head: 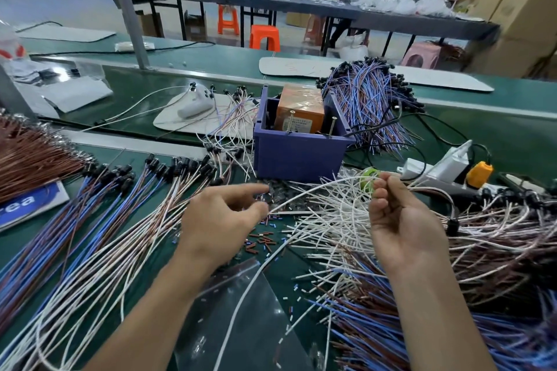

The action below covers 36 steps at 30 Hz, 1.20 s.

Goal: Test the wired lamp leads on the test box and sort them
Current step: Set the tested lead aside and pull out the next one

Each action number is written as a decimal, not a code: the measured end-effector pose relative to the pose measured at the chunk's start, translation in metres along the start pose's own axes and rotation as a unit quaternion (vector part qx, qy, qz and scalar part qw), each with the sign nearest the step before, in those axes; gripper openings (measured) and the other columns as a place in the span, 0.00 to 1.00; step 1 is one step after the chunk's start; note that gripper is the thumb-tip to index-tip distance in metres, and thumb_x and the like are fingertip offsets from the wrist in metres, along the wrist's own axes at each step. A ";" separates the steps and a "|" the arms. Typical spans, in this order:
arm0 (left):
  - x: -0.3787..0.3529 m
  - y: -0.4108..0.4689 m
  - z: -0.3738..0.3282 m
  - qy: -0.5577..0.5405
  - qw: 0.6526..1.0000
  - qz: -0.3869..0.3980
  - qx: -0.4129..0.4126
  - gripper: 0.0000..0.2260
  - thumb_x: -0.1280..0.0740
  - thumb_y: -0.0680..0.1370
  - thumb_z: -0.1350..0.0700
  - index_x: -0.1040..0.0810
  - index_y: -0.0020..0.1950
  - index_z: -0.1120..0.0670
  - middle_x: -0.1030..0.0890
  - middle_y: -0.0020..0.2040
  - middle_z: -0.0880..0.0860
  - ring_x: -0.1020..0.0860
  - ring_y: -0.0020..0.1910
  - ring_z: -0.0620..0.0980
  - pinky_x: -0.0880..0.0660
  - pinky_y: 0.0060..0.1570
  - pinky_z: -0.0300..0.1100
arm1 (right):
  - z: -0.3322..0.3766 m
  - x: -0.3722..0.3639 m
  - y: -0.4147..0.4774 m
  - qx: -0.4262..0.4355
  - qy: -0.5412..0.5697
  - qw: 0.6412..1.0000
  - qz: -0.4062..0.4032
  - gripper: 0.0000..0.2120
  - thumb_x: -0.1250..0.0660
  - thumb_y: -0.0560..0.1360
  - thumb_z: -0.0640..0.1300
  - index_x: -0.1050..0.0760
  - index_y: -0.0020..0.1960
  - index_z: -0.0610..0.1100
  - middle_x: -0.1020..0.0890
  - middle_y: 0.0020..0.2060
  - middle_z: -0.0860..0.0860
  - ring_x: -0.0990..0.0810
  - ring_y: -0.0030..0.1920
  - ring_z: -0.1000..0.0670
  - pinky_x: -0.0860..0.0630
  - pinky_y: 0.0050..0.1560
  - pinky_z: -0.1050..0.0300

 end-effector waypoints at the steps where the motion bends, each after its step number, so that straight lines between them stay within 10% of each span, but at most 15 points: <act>1: -0.010 -0.001 0.002 -0.033 0.998 0.045 0.019 0.10 0.27 0.69 0.43 0.14 0.49 0.33 0.14 0.40 0.38 0.17 0.38 0.39 0.22 0.41 0.38 | -0.001 0.000 0.000 -0.005 -0.006 1.000 0.000 0.07 0.30 0.71 0.39 0.19 0.46 0.37 0.17 0.34 0.47 0.20 0.30 0.56 0.24 0.29 0.68; 5: -0.034 -0.006 0.003 -0.199 0.954 0.209 0.079 0.11 0.25 0.75 0.56 0.13 0.55 0.42 0.12 0.43 0.56 0.20 0.32 0.50 0.23 0.36 0.37 | 0.001 0.005 0.003 0.006 -0.059 0.998 -0.025 0.05 0.32 0.78 0.37 0.19 0.49 0.37 0.16 0.35 0.46 0.19 0.30 0.55 0.23 0.30 0.68; 9: -0.021 -0.001 0.006 -0.341 0.910 0.210 0.112 0.16 0.22 0.71 0.57 0.13 0.57 0.49 0.13 0.42 0.58 0.21 0.30 0.47 0.22 0.33 0.36 | 0.007 0.012 0.004 0.051 -0.167 0.983 -0.064 0.04 0.32 0.80 0.36 0.22 0.48 0.36 0.15 0.33 0.44 0.17 0.29 0.52 0.21 0.29 0.64; 13: -0.023 -0.008 0.001 -0.618 0.720 0.267 0.166 0.20 0.19 0.69 0.50 0.13 0.52 0.63 0.13 0.43 0.60 0.14 0.36 0.51 0.16 0.40 0.41 | 0.002 -0.001 -0.001 0.072 -0.382 0.921 -0.024 0.05 0.27 0.76 0.33 0.22 0.43 0.35 0.15 0.34 0.39 0.18 0.27 0.48 0.23 0.26 0.60; 16: -0.025 -0.018 -0.024 -0.713 0.584 0.361 0.143 0.20 0.40 0.83 0.59 0.25 0.70 0.70 0.19 0.62 0.69 0.16 0.59 0.63 0.22 0.61 0.53 | -0.003 -0.009 -0.007 0.061 -0.450 0.891 0.001 0.07 0.23 0.72 0.35 0.20 0.43 0.34 0.15 0.32 0.40 0.18 0.26 0.47 0.25 0.24 0.61; 19: -0.027 -0.012 -0.021 -0.693 0.627 0.338 0.110 0.20 0.35 0.81 0.62 0.26 0.73 0.66 0.19 0.65 0.65 0.17 0.62 0.60 0.21 0.63 0.52 | -0.005 -0.017 -0.010 0.037 -0.447 0.893 0.040 0.06 0.21 0.71 0.39 0.16 0.37 0.39 0.17 0.28 0.43 0.26 0.22 0.52 0.32 0.21 0.63; 23: -0.026 0.004 0.015 -0.514 0.831 0.156 0.143 0.11 0.23 0.70 0.53 0.11 0.48 0.57 0.12 0.45 0.56 0.14 0.37 0.44 0.18 0.37 0.36 | -0.024 -0.040 -0.022 -0.048 -0.327 0.926 0.181 0.07 0.28 0.71 0.44 0.14 0.39 0.42 0.18 0.31 0.43 0.27 0.24 0.51 0.32 0.23 0.63; 27: -0.024 0.005 0.022 -0.338 0.927 0.077 0.140 0.09 0.25 0.74 0.55 0.13 0.35 0.57 0.22 0.27 0.53 0.29 0.23 0.45 0.31 0.23 0.32 | -0.039 -0.055 -0.034 -0.119 -0.198 0.933 0.276 0.12 0.36 0.77 0.39 0.14 0.52 0.39 0.13 0.45 0.40 0.16 0.39 0.47 0.20 0.38 0.59; 36: -0.035 -0.006 -0.013 -0.365 0.927 0.078 0.038 0.12 0.23 0.66 0.48 0.10 0.44 0.53 0.18 0.32 0.54 0.22 0.31 0.44 0.27 0.31 0.33 | -0.075 -0.059 -0.038 -0.103 -0.139 0.966 0.189 0.12 0.34 0.75 0.44 0.12 0.47 0.42 0.13 0.41 0.43 0.16 0.37 0.50 0.18 0.40 0.60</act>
Point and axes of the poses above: each hand's wrist, its own y-axis towards the middle knuckle, its own x-axis out of the back of the hand, z = x × y, the point moved 10 cm from there along y, towards the middle knuckle
